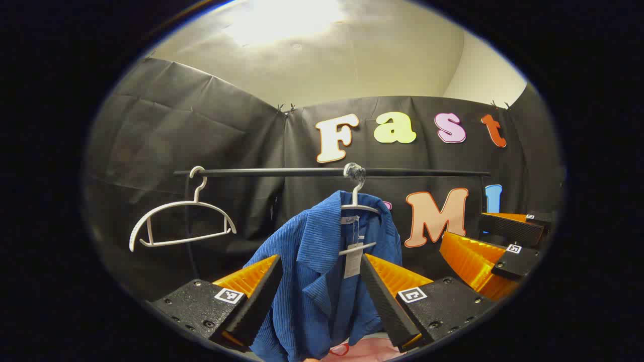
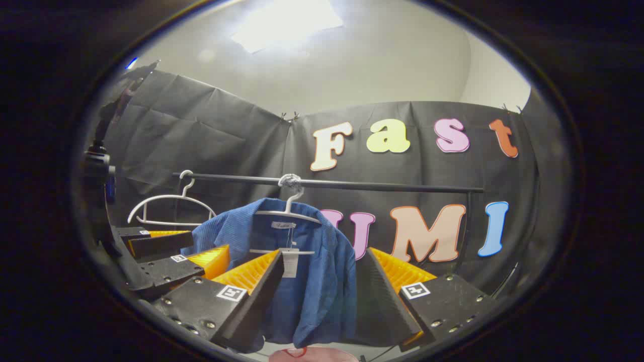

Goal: Grasp the clothes on the hanger with both hands and then place them into the laundry hamper below.

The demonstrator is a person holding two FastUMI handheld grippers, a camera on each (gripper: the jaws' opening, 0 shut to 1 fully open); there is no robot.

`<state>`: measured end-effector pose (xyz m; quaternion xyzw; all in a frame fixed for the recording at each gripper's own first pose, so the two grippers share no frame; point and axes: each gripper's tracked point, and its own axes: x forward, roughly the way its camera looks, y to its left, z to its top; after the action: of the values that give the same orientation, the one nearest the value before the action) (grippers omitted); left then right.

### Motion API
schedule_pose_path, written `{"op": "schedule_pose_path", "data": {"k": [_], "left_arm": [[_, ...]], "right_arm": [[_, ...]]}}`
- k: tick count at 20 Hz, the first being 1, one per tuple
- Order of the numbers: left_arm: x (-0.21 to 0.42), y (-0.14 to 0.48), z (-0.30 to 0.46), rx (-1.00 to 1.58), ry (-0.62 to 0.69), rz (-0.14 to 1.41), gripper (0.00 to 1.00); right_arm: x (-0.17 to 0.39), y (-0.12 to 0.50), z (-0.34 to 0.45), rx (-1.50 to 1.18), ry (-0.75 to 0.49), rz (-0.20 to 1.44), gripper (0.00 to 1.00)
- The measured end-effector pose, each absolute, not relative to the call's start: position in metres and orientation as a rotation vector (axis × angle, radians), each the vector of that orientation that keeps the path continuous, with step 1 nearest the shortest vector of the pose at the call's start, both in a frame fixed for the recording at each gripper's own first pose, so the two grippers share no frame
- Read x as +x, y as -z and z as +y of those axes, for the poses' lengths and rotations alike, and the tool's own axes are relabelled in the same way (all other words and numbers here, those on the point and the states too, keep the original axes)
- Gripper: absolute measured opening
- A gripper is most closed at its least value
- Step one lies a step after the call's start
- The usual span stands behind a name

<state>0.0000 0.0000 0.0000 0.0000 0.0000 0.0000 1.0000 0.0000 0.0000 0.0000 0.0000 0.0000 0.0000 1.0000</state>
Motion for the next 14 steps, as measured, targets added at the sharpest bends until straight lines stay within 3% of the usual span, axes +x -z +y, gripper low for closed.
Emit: {"op": "schedule_pose_path", "data": {"k": [14], "left_arm": [[0.021, 0.027, -0.003, 0.027, -0.009, 0.053, 0.93]], "right_arm": [[0.011, 0.005, -0.002, -0.024, 0.007, 0.003, 0.94]]}}
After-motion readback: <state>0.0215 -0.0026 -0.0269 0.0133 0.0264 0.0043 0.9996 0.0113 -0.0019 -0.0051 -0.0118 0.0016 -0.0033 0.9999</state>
